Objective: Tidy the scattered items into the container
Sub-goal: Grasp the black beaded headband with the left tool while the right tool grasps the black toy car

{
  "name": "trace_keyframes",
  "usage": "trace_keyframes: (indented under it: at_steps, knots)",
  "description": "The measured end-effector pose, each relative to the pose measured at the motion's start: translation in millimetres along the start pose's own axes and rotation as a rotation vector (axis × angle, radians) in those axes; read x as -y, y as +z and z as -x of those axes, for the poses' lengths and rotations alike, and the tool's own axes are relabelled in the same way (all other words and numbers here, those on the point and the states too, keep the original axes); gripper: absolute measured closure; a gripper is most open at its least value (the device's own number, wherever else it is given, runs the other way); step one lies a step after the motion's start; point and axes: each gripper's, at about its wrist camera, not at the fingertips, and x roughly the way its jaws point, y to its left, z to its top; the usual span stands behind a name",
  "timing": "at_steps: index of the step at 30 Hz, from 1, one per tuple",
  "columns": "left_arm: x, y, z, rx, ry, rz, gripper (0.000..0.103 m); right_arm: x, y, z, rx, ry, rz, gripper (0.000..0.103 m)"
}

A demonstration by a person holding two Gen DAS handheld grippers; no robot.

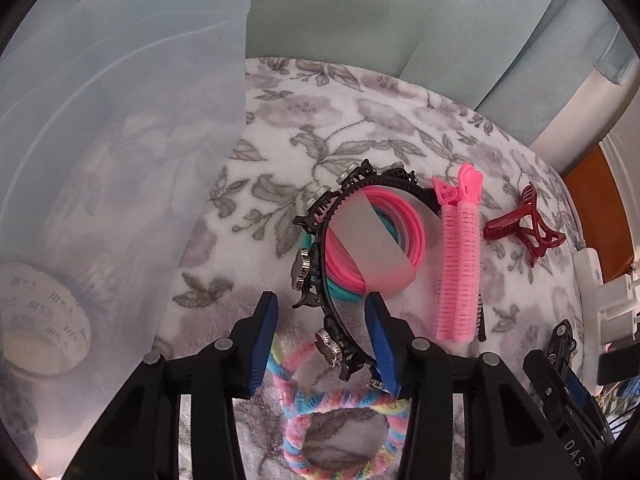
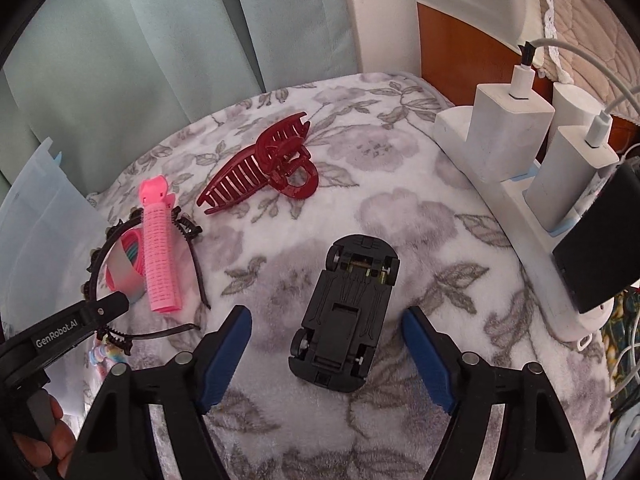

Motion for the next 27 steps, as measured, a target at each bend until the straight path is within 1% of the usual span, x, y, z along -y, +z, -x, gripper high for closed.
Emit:
trace_keyframes:
  at_steps: [2,3,5,7,8,10,13,15,18,23,27]
  knots:
    - [2,0,0,-0.002,-0.019,-0.008,0.066,0,2,-2,0.009,-0.007,0.000,0.024]
    - [2,0,0,-0.002,-0.026,-0.013,0.067,0,3,-3,0.015,-0.013,0.000,0.026]
    - [4,1,2,-0.002,-0.040,-0.022,0.076,0,4,-5,0.025,-0.028,0.003,0.030]
    - [5,2,3,-0.001,-0.047,-0.030,0.079,0,5,-5,0.031,-0.045,0.006,0.036]
    - [6,2,4,0.001,-0.047,-0.033,0.079,1,5,-6,0.034,-0.049,0.007,0.037]
    - [5,2,5,0.003,-0.047,-0.037,0.079,2,5,-5,0.038,-0.057,0.004,0.046]
    - [4,3,6,0.001,-0.049,-0.031,0.079,6,6,-5,0.039,-0.057,-0.003,0.052]
    - [3,4,10,0.012,-0.044,-0.034,0.080,8,5,-5,0.038,-0.059,-0.001,0.056]
    - [3,6,17,0.026,-0.045,-0.040,0.080,13,4,-3,0.037,-0.057,-0.018,0.067]
    - [5,4,30,0.044,-0.044,-0.058,0.081,18,1,3,0.031,-0.034,-0.045,0.067]
    - [9,4,44,0.072,-0.043,-0.080,0.083,23,-5,12,0.032,-0.026,-0.059,0.067]
